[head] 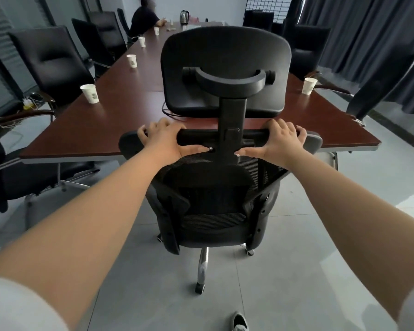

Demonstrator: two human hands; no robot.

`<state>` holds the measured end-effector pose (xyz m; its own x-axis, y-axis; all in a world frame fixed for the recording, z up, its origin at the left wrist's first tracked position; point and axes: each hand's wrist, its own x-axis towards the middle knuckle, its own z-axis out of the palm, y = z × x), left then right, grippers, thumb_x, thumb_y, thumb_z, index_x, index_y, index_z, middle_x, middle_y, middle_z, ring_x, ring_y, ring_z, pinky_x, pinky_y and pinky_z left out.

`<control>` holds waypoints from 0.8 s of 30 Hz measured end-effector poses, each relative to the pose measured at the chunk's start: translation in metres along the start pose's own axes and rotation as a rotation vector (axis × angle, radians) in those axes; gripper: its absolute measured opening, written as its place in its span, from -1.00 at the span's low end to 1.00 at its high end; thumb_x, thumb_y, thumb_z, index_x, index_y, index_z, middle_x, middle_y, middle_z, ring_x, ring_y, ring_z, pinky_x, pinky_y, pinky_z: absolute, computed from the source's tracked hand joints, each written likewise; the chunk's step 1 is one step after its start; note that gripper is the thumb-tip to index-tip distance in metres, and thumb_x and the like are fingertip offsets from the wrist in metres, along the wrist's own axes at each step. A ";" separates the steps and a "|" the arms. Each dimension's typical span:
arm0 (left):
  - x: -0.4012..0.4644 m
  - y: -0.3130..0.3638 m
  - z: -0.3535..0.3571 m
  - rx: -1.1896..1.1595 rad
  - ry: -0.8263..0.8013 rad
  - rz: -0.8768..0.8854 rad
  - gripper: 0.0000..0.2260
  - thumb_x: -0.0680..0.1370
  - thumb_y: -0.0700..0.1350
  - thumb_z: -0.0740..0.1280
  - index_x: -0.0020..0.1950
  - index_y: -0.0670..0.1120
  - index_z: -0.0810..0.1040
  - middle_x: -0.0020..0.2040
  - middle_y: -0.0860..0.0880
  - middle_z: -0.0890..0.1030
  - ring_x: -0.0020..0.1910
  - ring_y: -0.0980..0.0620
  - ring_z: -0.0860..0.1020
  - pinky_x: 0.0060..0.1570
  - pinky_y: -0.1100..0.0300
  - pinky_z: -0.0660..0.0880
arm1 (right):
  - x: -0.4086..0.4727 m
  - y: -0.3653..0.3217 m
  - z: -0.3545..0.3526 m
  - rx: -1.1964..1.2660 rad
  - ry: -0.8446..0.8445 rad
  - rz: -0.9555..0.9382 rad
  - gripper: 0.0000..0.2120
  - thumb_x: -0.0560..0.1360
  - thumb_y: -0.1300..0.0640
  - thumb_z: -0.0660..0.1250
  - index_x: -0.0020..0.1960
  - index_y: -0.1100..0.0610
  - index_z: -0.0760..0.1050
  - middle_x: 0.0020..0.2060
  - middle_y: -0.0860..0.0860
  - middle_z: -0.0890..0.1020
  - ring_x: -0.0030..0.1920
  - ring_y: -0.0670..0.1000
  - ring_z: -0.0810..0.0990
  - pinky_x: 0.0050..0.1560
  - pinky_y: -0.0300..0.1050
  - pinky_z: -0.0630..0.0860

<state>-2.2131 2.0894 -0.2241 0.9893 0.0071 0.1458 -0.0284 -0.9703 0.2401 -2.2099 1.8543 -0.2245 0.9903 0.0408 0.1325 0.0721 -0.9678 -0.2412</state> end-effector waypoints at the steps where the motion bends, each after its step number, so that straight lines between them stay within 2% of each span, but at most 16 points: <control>1: 0.000 -0.002 0.000 0.006 0.012 0.008 -0.40 0.35 0.40 0.24 0.21 0.01 0.44 0.18 -0.09 0.38 0.27 -0.15 0.28 0.35 -0.02 0.05 | -0.001 -0.001 0.000 -0.005 0.003 -0.001 -0.03 0.18 -0.50 0.24 0.37 0.12 0.26 0.39 0.06 0.29 0.45 0.13 0.15 0.45 0.16 -0.10; 5: -0.003 -0.006 0.004 0.016 0.070 0.008 -0.37 0.36 0.38 0.25 0.26 -0.01 0.44 0.21 -0.12 0.38 0.29 -0.17 0.27 0.36 -0.02 0.01 | -0.002 -0.005 0.000 -0.011 -0.018 0.017 0.01 0.17 -0.52 0.22 0.40 0.11 0.21 0.41 0.06 0.27 0.46 0.13 0.12 0.46 0.17 -0.12; 10: -0.009 -0.012 0.004 -0.075 0.056 0.050 -0.38 0.39 0.30 0.29 0.38 0.06 0.35 0.39 -0.07 0.27 0.42 -0.13 0.15 0.44 -0.11 -0.19 | -0.011 -0.003 -0.002 0.048 -0.055 0.007 -0.06 0.23 -0.48 0.25 0.43 0.04 0.18 0.44 0.05 0.19 0.49 0.10 0.04 0.46 0.19 -0.25; 12: -0.020 -0.017 0.004 -0.177 0.095 0.146 -0.35 0.41 0.22 0.35 0.43 0.03 0.30 0.43 -0.05 0.26 0.44 -0.08 0.16 0.45 -0.09 -0.15 | -0.021 0.002 0.001 0.166 -0.025 -0.015 -0.14 0.27 -0.40 0.32 0.44 -0.02 0.18 0.47 0.03 0.13 0.51 0.06 -0.02 0.46 0.17 -0.27; 13: -0.025 -0.017 0.005 -0.277 0.139 0.204 -0.37 0.43 0.18 0.37 0.43 -0.01 0.32 0.42 -0.05 0.29 0.42 -0.03 0.20 0.46 -0.02 -0.05 | -0.026 0.006 0.002 0.240 0.012 -0.021 -0.17 0.29 -0.35 0.35 0.44 -0.04 0.18 0.48 0.01 0.12 0.51 0.04 -0.02 0.47 0.16 -0.23; 16: -0.048 -0.008 0.008 -0.632 0.294 0.242 -0.59 0.50 0.07 0.33 0.28 -0.07 0.47 0.21 0.06 0.47 0.20 0.23 0.39 0.26 0.39 0.25 | -0.040 0.013 0.010 0.413 0.157 -0.046 -0.29 0.33 -0.26 0.40 0.38 -0.02 0.30 0.41 -0.02 0.24 0.46 0.02 0.12 0.47 0.11 0.01; 18: -0.066 0.005 0.013 -0.817 0.326 0.238 -0.73 0.48 0.12 0.24 0.10 0.04 0.51 0.04 0.18 0.54 0.05 0.27 0.50 0.15 0.40 0.38 | -0.048 0.014 0.019 0.524 0.227 -0.053 -0.40 0.35 -0.19 0.43 0.30 0.02 0.39 0.33 -0.03 0.35 0.40 0.01 0.23 0.43 0.03 0.14; 20: -0.079 0.046 0.030 -0.927 0.274 0.255 -0.85 0.47 0.12 0.21 -0.02 0.15 0.49 -0.07 0.19 0.57 -0.01 0.23 0.55 0.08 0.36 0.44 | -0.057 0.044 0.021 0.663 0.252 -0.028 -0.53 0.38 -0.10 0.45 0.21 0.04 0.45 0.20 -0.04 0.46 0.29 -0.01 0.37 0.35 -0.05 0.28; 22: -0.087 0.066 0.036 -0.990 0.227 0.283 -0.89 0.46 0.12 0.23 -0.06 0.18 0.48 -0.14 0.17 0.59 -0.06 0.21 0.58 0.03 0.35 0.47 | -0.062 0.051 0.023 0.813 0.228 0.028 -0.70 0.39 -0.03 0.46 0.06 0.03 0.49 0.00 -0.07 0.54 0.08 -0.05 0.50 0.13 -0.18 0.42; 24: -0.087 0.105 0.051 -1.014 0.167 0.308 -0.90 0.45 0.13 0.25 -0.09 0.17 0.48 -0.22 0.20 0.61 -0.12 0.22 0.59 0.01 0.35 0.49 | -0.063 0.080 0.018 0.878 0.190 0.067 -0.83 0.40 0.03 0.46 -0.09 0.03 0.51 -0.20 -0.08 0.58 -0.13 -0.05 0.55 -0.07 -0.26 0.47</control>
<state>-2.2948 1.9748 -0.2602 0.8893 -0.0963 0.4471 -0.4551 -0.2835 0.8441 -2.2642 1.7793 -0.2693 0.9651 -0.1261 0.2296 0.1564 -0.4255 -0.8913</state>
